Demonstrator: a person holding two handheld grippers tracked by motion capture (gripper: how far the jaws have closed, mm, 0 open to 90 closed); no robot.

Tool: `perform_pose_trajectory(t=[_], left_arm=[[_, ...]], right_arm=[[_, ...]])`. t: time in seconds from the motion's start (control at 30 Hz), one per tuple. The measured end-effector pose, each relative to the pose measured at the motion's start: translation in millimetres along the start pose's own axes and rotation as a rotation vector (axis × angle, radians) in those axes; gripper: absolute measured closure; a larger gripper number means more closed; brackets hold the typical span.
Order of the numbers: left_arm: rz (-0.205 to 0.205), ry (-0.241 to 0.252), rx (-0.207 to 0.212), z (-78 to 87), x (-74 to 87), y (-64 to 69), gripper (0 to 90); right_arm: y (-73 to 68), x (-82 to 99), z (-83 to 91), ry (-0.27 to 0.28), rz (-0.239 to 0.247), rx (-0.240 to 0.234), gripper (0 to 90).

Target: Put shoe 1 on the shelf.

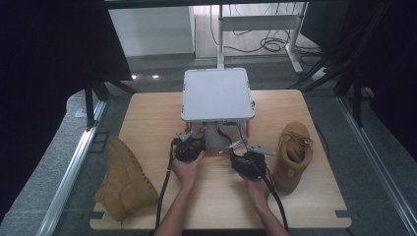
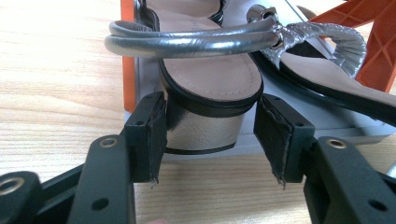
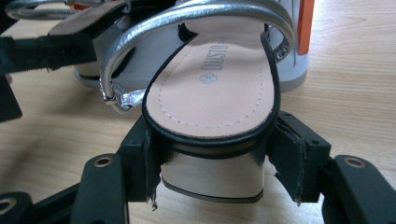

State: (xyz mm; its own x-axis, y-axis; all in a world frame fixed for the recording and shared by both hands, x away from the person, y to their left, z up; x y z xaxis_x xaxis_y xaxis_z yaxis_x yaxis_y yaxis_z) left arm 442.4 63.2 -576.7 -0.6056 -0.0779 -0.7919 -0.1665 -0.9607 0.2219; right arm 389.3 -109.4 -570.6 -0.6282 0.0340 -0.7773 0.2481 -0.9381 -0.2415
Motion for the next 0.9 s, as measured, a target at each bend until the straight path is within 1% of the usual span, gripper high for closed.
perform_pose_trajectory(t=[0.27, 0.57, 0.77, 0.83, 0.9], left_arm=[[0.003, -0.002, 0.0, 0.0, 0.0, 0.0, 45.1], [0.003, -0.001, 0.002, 0.1, 0.1, -0.2, 45.2], [0.004, -0.002, 0.003, 0.1, 0.2, -0.3, 45.3], [0.005, -0.002, 0.003, 0.1, 0.3, -0.2, 45.2], [0.005, -0.002, 0.003, 0.2, 0.3, -0.3, 45.2]], right_arm=[[1.2, -11.1, -8.3, 0.024, -0.067, -0.017, 39.7], [4.9, -21.8, -20.6, 0.05, -0.085, -0.003, 40.1], [7.3, -26.3, -26.3, 0.068, -0.119, -0.013, 40.1], [7.6, -26.8, -28.3, 0.071, -0.125, -0.016, 40.1], [8.3, -27.4, -30.6, 0.075, -0.12, -0.012, 40.1]])
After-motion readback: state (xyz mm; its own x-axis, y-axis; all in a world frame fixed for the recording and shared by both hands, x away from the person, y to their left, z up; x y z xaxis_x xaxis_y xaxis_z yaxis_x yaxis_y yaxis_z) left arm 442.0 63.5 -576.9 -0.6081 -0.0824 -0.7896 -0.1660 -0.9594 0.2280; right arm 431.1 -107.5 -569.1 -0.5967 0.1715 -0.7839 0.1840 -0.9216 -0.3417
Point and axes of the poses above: each handheld gripper's, and its own axes: z roughly backward along the jaws, x roughly out of its underside, y roughly to its right, the point moved 9 cm from there along -z, roughly forward along the jaws, and after that the axes turned 1 degree about -z, right-handed, at the moved point
